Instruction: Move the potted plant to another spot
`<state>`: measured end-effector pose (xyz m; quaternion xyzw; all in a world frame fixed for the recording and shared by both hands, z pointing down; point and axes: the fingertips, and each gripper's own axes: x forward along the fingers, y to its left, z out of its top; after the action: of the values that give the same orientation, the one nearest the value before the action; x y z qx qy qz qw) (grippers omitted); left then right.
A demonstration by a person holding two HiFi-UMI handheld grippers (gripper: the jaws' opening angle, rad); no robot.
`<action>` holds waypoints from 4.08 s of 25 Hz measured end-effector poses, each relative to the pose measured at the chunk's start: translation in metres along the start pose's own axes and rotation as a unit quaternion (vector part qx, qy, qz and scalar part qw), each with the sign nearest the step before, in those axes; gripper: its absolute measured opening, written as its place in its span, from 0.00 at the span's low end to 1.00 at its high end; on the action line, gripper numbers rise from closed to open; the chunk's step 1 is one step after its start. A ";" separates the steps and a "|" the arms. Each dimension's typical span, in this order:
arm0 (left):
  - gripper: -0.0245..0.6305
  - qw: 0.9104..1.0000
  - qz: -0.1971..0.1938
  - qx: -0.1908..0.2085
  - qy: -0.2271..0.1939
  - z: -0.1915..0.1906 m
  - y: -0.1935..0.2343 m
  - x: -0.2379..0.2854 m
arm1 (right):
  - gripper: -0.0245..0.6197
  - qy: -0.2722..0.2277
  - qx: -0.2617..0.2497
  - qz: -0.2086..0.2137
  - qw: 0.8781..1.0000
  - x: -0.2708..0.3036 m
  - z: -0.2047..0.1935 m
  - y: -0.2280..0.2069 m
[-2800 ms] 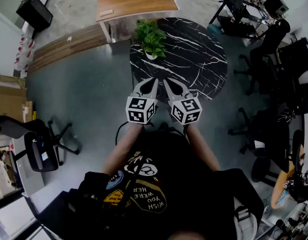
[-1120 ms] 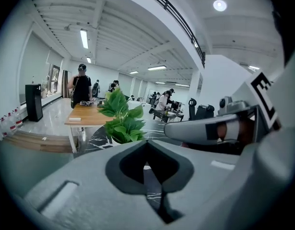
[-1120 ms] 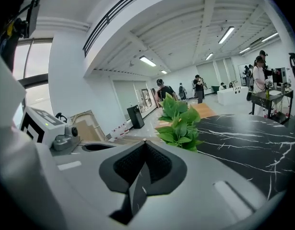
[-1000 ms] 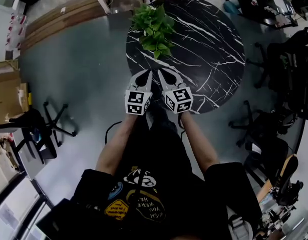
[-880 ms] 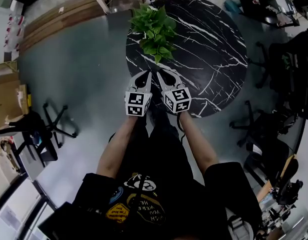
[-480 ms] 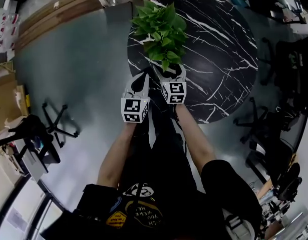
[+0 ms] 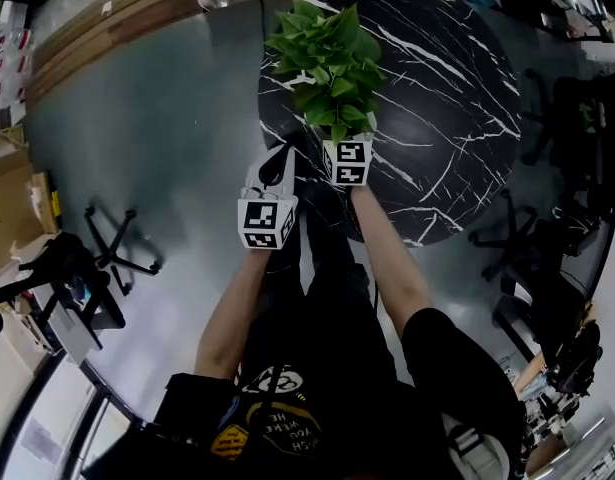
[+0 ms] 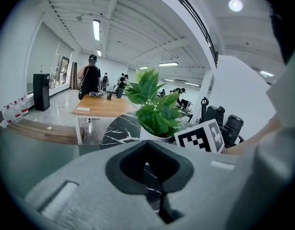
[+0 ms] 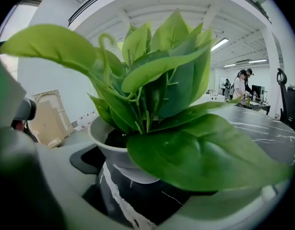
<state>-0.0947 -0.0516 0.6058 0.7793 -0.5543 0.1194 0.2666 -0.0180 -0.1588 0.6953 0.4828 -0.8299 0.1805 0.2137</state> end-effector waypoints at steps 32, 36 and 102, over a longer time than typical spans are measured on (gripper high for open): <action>0.04 1.000 -0.022 -0.002 0.004 0.002 0.007 0.004 | 0.79 0.019 -0.022 -0.010 1.000 0.003 0.001 0.021; 0.04 0.998 -0.056 0.015 0.013 -0.001 -0.049 0.033 | 0.79 0.012 0.000 -0.048 0.999 -0.028 -0.005 -0.050; 0.04 0.999 0.038 0.025 -0.014 0.050 0.081 0.091 | 0.78 -0.004 -0.066 0.070 0.995 0.099 0.066 -0.019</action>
<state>-0.1427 -0.1711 0.6310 0.7657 -0.5841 0.1327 0.2343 -0.0573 -0.2727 0.6940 0.4086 -0.8728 0.1377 0.2285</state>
